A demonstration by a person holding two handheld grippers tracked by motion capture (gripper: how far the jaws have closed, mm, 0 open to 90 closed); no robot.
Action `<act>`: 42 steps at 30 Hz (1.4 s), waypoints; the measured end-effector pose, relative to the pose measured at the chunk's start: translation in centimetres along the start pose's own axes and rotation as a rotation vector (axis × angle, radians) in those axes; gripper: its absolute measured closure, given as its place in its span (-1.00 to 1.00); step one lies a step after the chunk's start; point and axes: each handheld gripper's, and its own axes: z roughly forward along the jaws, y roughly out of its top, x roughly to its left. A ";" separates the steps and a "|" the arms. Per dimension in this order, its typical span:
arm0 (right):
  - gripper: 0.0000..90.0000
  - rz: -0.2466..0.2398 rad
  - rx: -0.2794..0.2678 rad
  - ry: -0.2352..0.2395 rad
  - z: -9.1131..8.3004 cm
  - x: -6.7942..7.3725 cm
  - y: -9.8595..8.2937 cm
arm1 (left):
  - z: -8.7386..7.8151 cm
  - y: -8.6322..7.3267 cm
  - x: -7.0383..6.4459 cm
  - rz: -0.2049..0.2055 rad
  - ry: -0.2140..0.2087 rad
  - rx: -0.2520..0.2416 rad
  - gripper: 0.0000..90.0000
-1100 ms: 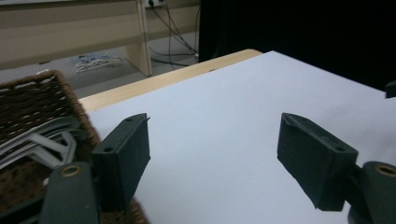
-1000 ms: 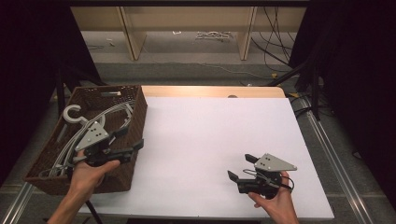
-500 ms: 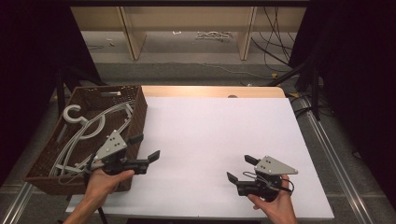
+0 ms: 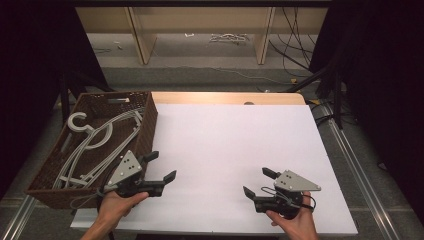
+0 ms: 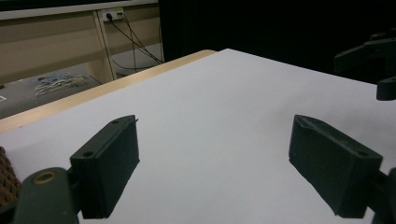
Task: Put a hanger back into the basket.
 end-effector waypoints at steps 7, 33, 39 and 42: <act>-0.64 -0.004 -0.018 0.001 -0.3 0.1 -0.3 | -0.2 -1.5 -0.4 -0.007 -0.012 -0.004 -0.65; -0.64 -0.006 -0.040 0.029 -0.7 0.9 -1.0 | 0.1 -2.3 -1.9 -0.001 -0.047 0.022 -0.65; -0.64 -0.016 -0.009 0.015 -1.0 0.8 -0.9 | 0.1 -2.3 -1.9 0.003 -0.048 0.023 -0.65; -0.64 -0.019 -0.009 0.012 -0.9 0.8 -1.0 | 0.2 -2.3 -1.9 0.003 -0.049 0.023 -0.65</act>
